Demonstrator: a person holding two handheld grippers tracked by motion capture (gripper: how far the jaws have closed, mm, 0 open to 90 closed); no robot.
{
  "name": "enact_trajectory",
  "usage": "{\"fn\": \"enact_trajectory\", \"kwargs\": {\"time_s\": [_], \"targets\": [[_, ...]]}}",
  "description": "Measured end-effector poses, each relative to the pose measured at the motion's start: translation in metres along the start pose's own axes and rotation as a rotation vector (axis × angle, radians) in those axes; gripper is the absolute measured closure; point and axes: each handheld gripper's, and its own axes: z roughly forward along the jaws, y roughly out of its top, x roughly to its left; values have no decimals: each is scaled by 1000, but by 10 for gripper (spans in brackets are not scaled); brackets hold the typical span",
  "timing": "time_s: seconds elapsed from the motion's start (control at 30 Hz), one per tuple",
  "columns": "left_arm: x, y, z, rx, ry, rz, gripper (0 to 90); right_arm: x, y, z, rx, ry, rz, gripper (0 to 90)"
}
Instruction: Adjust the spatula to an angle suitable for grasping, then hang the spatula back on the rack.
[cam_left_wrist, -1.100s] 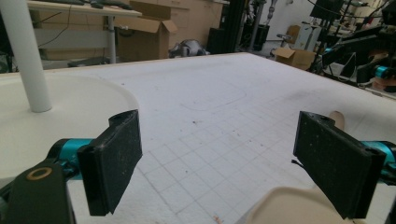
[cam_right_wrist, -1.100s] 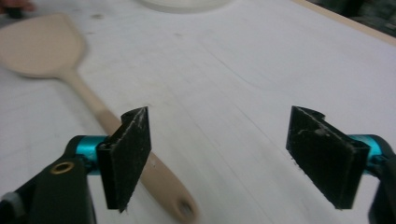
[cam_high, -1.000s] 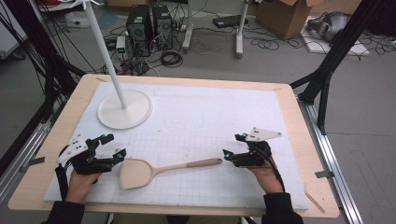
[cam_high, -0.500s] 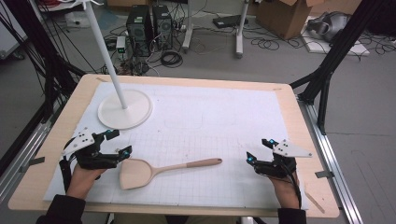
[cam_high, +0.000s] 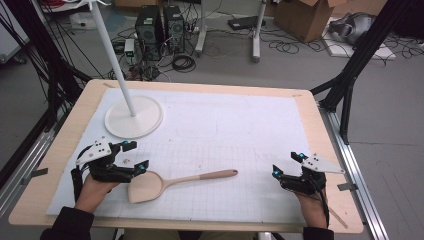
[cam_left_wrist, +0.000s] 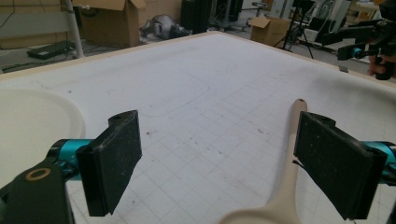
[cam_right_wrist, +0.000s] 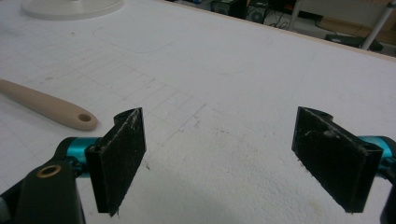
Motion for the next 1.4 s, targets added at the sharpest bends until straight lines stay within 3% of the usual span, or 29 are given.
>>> {"fn": "enact_trajectory", "kwargs": {"time_s": [0.13, 0.57, 0.7, 0.83, 0.9, 0.93, 1.0, 1.07, 1.1, 1.4], "targets": [[-3, 5, 5, 23, -18, 18, 156, 3, 2, 1, 4, 1, -20, 166], [-23, 28, 40, 161, -157, 98, 195, 9, 5, 13, 14, 45, -41, 166], [-32, 37, 54, 250, -208, 150, 260, 12, 10, 13, 19, 48, -72, 166], [-37, 41, 70, 327, -253, 165, 309, 12, 12, 14, 14, 52, -68, 166], [-42, 38, 82, 392, -280, 174, 325, 12, 12, 14, 14, 56, -74, 166], [-42, 38, 82, 392, -280, 174, 330, 12, 12, 14, 14, 56, -74, 166], [-45, 32, 93, 471, -290, 196, 336, 13, 12, 15, 19, 58, -78, 166], [-46, 29, 96, 488, -289, 193, 349, 14, 12, 15, 19, 60, -77, 166], [-48, 25, 101, 528, -296, 196, 360, 14, 12, 16, 21, 60, -80, 166], [-51, 14, 116, 656, -305, 235, 481, 16, 12, 17, 26, 63, -86, 166]]}}
